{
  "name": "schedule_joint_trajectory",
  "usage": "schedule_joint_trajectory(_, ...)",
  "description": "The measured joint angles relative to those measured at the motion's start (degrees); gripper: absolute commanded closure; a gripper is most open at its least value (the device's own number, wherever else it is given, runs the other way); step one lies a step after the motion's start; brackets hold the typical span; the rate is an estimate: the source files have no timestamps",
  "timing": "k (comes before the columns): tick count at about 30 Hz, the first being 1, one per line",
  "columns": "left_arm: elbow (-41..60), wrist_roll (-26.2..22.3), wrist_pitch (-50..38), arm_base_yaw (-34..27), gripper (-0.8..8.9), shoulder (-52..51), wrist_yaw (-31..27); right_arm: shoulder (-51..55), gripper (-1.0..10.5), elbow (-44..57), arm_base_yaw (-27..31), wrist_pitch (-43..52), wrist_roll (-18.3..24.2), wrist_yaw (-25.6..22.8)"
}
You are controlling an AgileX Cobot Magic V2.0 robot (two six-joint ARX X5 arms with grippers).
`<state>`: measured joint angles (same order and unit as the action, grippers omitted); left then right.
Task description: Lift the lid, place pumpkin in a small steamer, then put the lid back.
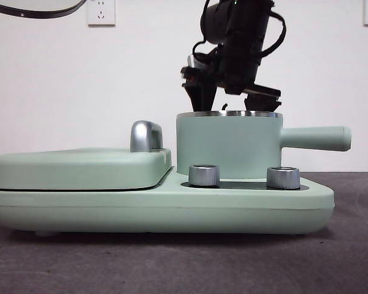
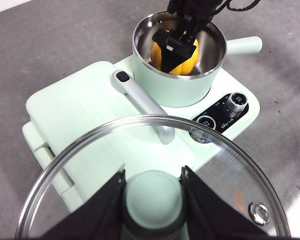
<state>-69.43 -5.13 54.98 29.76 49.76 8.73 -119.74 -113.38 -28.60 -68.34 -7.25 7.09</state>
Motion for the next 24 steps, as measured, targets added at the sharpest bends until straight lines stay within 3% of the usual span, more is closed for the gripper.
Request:
schedule_joint_trajectory(14, 0.0, 0.0, -0.5, 0.0, 7.6, 0.0, 0.0, -2.0, 6.4, 0.0, -1.1, 0.3, -0.1, -2.9)
schedule_joint_trajectory(18, 0.0, 0.0, -0.5, 0.0, 7.59, 0.0, 0.0, -2.3, 5.5, 0.0, -1.8, 0.4, -0.2, -4.1)
schedule_joint_trajectory(24, 0.0, 0.0, -0.7, 0.0, 7.6, 0.0, 0.0, -3.2, 5.5, 0.0, -2.3, 0.4, -0.7, -5.6)
